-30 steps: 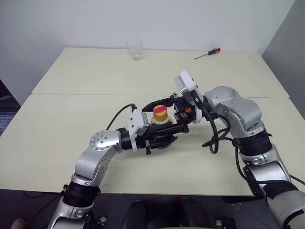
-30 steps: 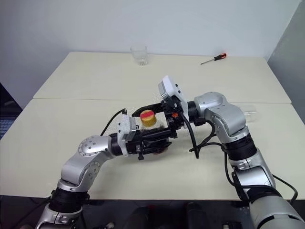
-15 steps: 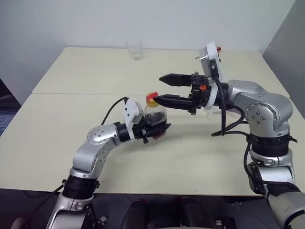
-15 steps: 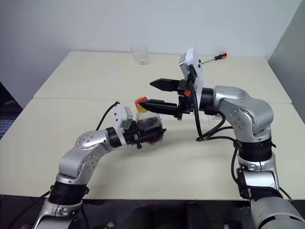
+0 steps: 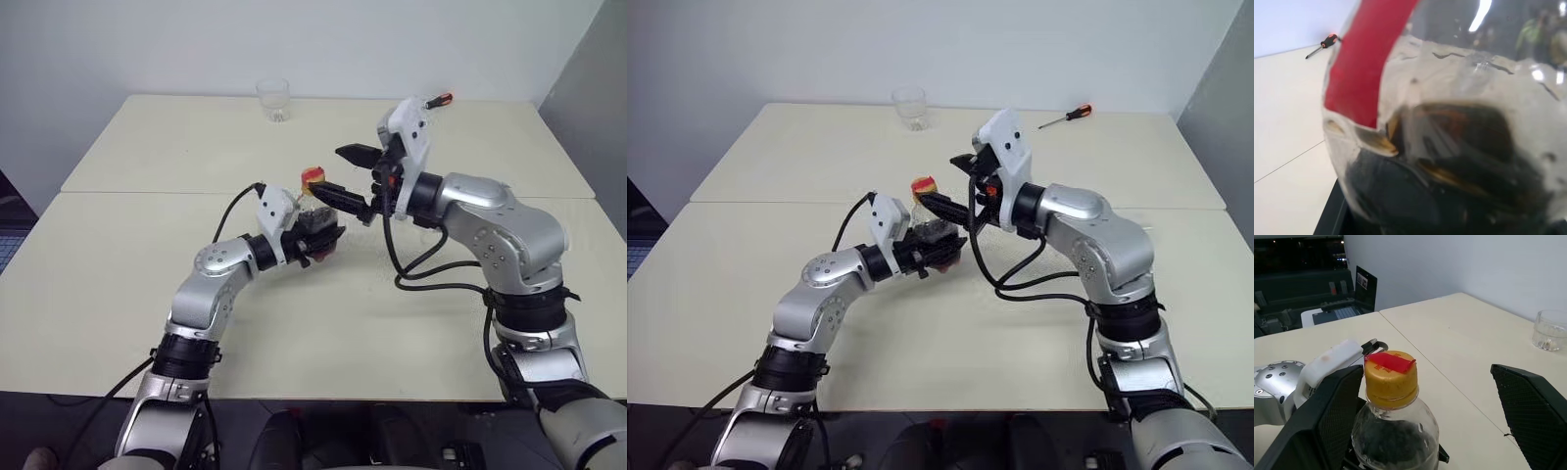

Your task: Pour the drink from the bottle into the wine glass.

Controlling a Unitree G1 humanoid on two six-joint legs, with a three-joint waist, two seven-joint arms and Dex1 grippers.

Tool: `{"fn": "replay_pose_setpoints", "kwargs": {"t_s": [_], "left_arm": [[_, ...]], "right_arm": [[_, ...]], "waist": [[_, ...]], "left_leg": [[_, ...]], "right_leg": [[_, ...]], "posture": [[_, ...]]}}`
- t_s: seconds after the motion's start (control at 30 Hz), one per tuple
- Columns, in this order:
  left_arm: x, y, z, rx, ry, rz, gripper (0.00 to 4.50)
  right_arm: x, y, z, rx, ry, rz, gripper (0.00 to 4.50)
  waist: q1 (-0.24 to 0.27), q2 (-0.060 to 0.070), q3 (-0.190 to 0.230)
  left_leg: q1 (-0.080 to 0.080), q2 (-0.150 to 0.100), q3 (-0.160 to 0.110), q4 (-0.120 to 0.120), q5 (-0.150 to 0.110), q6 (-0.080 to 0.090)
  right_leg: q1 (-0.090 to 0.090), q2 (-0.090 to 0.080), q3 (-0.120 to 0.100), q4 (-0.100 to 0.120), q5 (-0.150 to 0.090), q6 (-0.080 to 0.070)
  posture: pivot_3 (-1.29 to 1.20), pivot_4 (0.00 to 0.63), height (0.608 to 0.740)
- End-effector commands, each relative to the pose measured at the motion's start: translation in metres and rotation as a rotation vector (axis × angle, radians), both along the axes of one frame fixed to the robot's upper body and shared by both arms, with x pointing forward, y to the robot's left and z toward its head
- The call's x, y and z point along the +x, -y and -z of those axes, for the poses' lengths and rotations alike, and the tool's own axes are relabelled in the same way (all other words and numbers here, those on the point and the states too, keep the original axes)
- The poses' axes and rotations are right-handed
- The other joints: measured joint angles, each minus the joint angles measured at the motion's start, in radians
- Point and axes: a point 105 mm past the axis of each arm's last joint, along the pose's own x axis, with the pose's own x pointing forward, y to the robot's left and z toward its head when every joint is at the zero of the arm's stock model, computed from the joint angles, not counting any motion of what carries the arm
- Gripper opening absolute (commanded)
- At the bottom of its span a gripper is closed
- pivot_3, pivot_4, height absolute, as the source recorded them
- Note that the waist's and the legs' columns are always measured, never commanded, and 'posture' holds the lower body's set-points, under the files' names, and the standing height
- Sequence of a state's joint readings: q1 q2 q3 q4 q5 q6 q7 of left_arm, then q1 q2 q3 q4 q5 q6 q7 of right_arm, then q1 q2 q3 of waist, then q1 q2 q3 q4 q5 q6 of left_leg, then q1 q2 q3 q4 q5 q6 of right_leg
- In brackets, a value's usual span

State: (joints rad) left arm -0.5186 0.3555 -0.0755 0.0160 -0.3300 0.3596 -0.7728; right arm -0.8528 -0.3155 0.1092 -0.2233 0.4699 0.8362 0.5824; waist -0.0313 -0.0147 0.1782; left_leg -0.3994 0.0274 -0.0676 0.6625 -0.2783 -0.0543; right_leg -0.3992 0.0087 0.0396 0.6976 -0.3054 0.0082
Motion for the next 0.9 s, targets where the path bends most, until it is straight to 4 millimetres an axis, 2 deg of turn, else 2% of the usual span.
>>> {"fn": "replay_pose_setpoints", "kwargs": {"t_s": [0.03, 0.47, 0.9], "left_arm": [[0.002, 0.002, -0.018, -0.018, 0.081, 0.003, 2.21], [0.007, 0.000, -0.016, -0.017, 0.089, -0.003, 2.21], [0.007, 0.004, -0.017, -0.022, 0.096, 0.015, 2.21]], "right_arm": [[-0.005, -0.009, -0.018, 0.037, 0.061, -0.021, 4.45], [-0.009, -0.020, -0.025, 0.086, 0.025, -0.048, 4.45], [-0.007, -0.028, -0.009, 0.072, -0.035, -0.071, 4.45]], "waist": [[0.000, 0.000, 0.000], [0.000, 0.000, 0.000], [0.000, 0.000, 0.000]], "left_leg": [[0.000, 0.000, 0.000, 0.000, 0.000, 0.000], [-0.002, 0.000, 0.002, 0.000, 0.000, 0.000], [-0.002, 0.000, 0.003, 0.000, 0.000, 0.000]], "right_leg": [[0.000, 0.000, 0.000, 0.000, 0.000, 0.000], [-0.004, 0.000, 0.001, 0.002, 0.000, 0.000], [-0.004, 0.000, 0.001, 0.002, 0.000, 0.000]], "posture": [[0.00, 0.150, 0.740], [0.00, 0.150, 0.740], [0.00, 0.150, 0.740]]}}
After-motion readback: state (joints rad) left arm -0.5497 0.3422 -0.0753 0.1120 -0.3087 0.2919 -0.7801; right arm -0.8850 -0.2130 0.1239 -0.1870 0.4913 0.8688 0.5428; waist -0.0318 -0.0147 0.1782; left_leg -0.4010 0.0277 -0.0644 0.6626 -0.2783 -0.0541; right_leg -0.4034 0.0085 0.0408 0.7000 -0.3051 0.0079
